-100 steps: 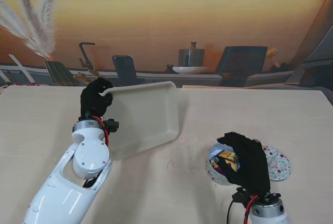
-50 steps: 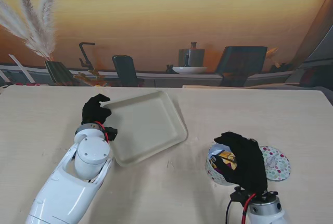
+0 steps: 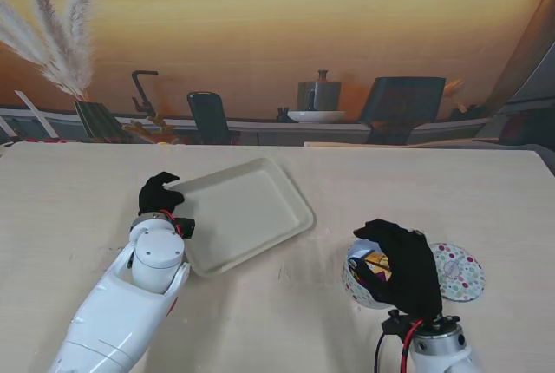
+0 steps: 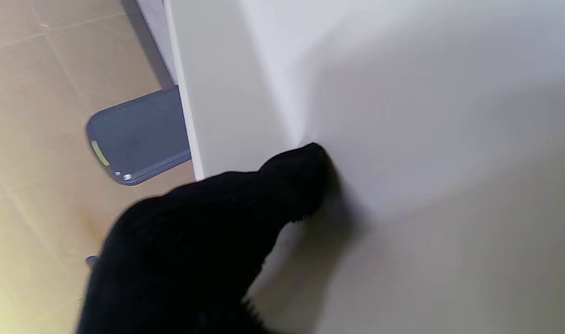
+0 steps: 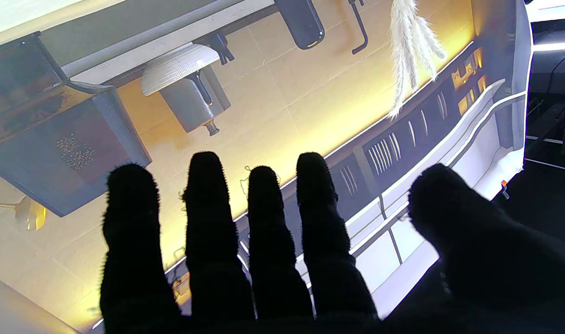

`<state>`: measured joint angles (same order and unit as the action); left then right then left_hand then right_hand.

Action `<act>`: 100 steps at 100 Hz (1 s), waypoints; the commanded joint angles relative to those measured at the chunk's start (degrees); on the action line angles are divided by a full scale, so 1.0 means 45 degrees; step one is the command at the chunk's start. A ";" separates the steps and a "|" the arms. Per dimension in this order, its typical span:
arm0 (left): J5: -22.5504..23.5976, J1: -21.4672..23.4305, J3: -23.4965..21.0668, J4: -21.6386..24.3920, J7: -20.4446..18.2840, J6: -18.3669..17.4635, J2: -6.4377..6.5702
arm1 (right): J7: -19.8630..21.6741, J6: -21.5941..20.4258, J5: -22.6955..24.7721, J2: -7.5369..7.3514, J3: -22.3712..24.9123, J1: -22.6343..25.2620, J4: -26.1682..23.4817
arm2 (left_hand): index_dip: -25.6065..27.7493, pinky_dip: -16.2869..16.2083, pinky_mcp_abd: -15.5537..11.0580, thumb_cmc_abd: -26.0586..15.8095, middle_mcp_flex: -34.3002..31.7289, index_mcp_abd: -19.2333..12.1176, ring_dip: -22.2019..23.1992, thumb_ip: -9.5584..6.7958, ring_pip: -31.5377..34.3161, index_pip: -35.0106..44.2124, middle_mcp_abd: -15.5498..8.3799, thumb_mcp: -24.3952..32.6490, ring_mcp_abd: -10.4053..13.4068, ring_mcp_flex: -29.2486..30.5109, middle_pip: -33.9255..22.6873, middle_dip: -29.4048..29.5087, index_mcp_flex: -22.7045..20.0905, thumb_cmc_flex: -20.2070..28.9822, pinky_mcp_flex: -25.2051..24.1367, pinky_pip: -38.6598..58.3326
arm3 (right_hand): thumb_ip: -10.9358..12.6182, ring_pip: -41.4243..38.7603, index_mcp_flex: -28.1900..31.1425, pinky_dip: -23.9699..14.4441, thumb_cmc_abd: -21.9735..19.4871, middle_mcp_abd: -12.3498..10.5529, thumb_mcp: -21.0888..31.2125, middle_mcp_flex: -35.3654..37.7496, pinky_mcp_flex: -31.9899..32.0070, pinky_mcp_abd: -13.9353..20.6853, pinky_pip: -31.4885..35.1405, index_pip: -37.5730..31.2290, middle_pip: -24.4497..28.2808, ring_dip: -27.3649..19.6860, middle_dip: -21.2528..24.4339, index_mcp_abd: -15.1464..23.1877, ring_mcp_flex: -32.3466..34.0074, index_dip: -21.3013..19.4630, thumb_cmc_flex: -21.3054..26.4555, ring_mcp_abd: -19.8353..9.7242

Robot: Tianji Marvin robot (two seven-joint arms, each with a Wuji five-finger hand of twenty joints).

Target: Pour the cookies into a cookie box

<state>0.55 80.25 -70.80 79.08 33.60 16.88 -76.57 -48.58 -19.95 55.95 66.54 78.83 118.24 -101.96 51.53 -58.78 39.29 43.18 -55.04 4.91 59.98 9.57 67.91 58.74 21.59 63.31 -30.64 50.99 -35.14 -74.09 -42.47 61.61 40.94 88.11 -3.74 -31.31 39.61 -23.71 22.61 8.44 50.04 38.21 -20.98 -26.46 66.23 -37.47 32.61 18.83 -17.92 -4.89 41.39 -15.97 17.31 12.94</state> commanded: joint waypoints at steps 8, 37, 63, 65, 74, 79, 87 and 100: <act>-0.0060 -0.0182 0.0028 -0.0586 0.0016 0.0132 -0.0226 | 0.0309 0.0066 -0.0036 0.0008 -0.0121 -0.0081 0.0006 | -0.0366 -0.0341 0.0156 -0.1745 -0.0611 0.0086 0.0536 -0.0839 0.1260 0.0095 -0.0790 0.0581 -0.0014 0.0017 -0.1209 -0.0079 -0.0644 0.1583 -0.0657 -0.0390 | 0.0014 0.0076 -0.0003 0.0130 -0.0054 0.0052 0.0133 -0.0027 0.0177 -0.0213 -0.0040 0.0207 -0.0062 0.0096 0.0002 0.0005 -0.0266 0.0024 -0.0296 0.0407; -0.0155 -0.0412 -0.0079 -0.1317 -0.0190 0.0183 -0.0225 | 0.0569 0.0111 -0.0092 -0.0019 -0.0254 -0.0245 0.0072 | -0.3104 0.4497 -0.0626 -0.2233 0.1012 0.0299 -0.2174 -0.0624 -0.4499 -0.2382 -0.1045 -0.0942 -0.0217 -0.2271 0.0882 0.3452 -0.0487 0.2379 -0.4969 -0.4437 | 0.0015 0.0089 0.0007 0.0131 -0.0058 0.0062 0.0123 -0.0018 0.0182 -0.0214 -0.0040 0.0201 -0.0065 0.0090 0.0003 0.0028 -0.0272 0.0021 -0.0297 0.0413; 0.0319 -0.0660 0.0051 -0.2008 0.0099 0.0104 -0.0275 | 0.0637 0.0109 -0.0106 -0.0024 -0.0262 -0.0257 0.0072 | -0.3907 0.5166 -0.2308 -0.2300 0.2160 0.0300 -0.3072 -0.2476 -0.5698 -0.3205 -0.1358 -0.1799 0.0821 -0.4129 0.1818 0.4689 0.0354 0.0731 -0.6660 -0.4986 | 0.0018 0.0087 0.0003 0.0129 -0.0063 0.0041 0.0118 -0.0003 0.0189 -0.0212 -0.0039 0.0196 -0.0064 0.0092 0.0003 0.0033 -0.0264 0.0016 -0.0285 0.0414; 0.0384 -0.0681 0.0064 -0.2049 0.0139 0.0070 -0.0276 | 0.0636 0.0115 -0.0103 -0.0025 -0.0261 -0.0256 0.0070 | -0.3900 0.5155 -0.2449 -0.2234 0.2175 0.0274 -0.3110 -0.2513 -0.5723 -0.3208 -0.1406 -0.1899 0.0921 -0.4209 0.1897 0.4684 0.0426 0.0658 -0.6732 -0.5005 | 0.0017 0.0089 0.0016 0.0128 -0.0063 0.0050 0.0114 -0.0005 0.0185 -0.0206 -0.0037 0.0191 -0.0067 0.0091 0.0004 0.0030 -0.0271 0.0014 -0.0298 0.0416; 0.0568 -0.0673 0.0058 -0.2015 0.0053 0.0103 -0.0222 | 0.0649 0.0121 -0.0104 -0.0026 -0.0257 -0.0249 0.0058 | -0.3896 0.5210 -0.2706 -0.2310 0.2315 0.0260 -0.3287 -0.2665 -0.5840 -0.3248 -0.1499 -0.2273 0.1218 -0.4548 0.2163 0.4655 0.0597 0.0486 -0.7029 -0.5210 | 0.0018 0.0089 0.0004 0.0128 -0.0065 0.0032 0.0118 -0.0010 0.0193 -0.0212 -0.0041 0.0198 -0.0071 0.0091 0.0005 0.0043 -0.0274 0.0016 -0.0289 0.0410; 0.0629 -0.0643 0.0050 -0.1959 0.0011 0.0090 -0.0194 | 0.0650 0.0121 -0.0093 -0.0029 -0.0255 -0.0247 0.0055 | -0.4018 0.5366 -0.2907 -0.2677 0.2792 0.0252 -0.3837 -0.3292 -0.6068 -0.3471 -0.1608 -0.2643 0.1638 -0.5075 0.2158 0.5225 0.0719 0.0246 -0.7409 -0.5678 | 0.0017 0.0090 -0.0006 0.0127 -0.0068 0.0057 0.0116 -0.0009 0.0186 -0.0216 -0.0037 0.0201 -0.0070 0.0091 0.0005 0.0042 -0.0277 0.0017 -0.0297 0.0412; 0.0806 -0.0606 0.0052 -0.1884 -0.0055 0.0103 -0.0143 | 0.0636 0.0120 -0.0082 -0.0030 -0.0254 -0.0241 0.0052 | -0.4399 0.5451 -0.3464 -0.3750 0.4024 0.0283 -0.5499 -0.4657 -0.6726 -0.3952 -0.1782 -0.3581 0.2429 -0.6106 0.1946 0.8213 0.0811 -0.0288 -0.8196 -0.6874 | 0.0017 0.0091 0.0001 0.0128 -0.0064 0.0023 0.0118 -0.0005 0.0201 -0.0225 -0.0045 0.0197 -0.0070 0.0090 0.0005 0.0039 -0.0267 0.0015 -0.0297 0.0399; 0.0941 -0.0487 0.0016 -0.1610 -0.0544 0.0299 0.0007 | 0.0569 0.0139 -0.0046 -0.0029 -0.0230 -0.0193 0.0025 | -0.5657 0.6034 -0.4403 -0.3934 0.5442 0.0479 -0.6704 -0.4833 -0.9076 -0.5709 -0.2135 -0.4502 0.3576 -0.7594 0.3230 1.0522 0.1021 -0.0538 -0.9687 -0.9858 | 0.0019 0.0097 0.0011 0.0124 -0.0065 0.0039 0.0126 0.0026 0.0206 -0.0237 -0.0042 0.0194 -0.0070 0.0087 0.0007 0.0063 -0.0265 0.0014 -0.0298 0.0400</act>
<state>4.39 77.50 -70.52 70.28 33.60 17.53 -76.79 -46.54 -19.51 55.60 66.33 77.89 116.99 -101.50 28.21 -32.68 22.23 27.67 -33.85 7.78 32.08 -9.84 30.81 36.14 14.38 44.88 -17.68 20.03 -22.43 -29.55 -40.56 59.99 -0.24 48.75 -3.74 -31.30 39.61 -23.70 22.61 8.44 50.04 38.21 -20.98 -26.46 66.23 -37.44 32.61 18.83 -17.92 -4.89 41.39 -15.97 17.31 12.94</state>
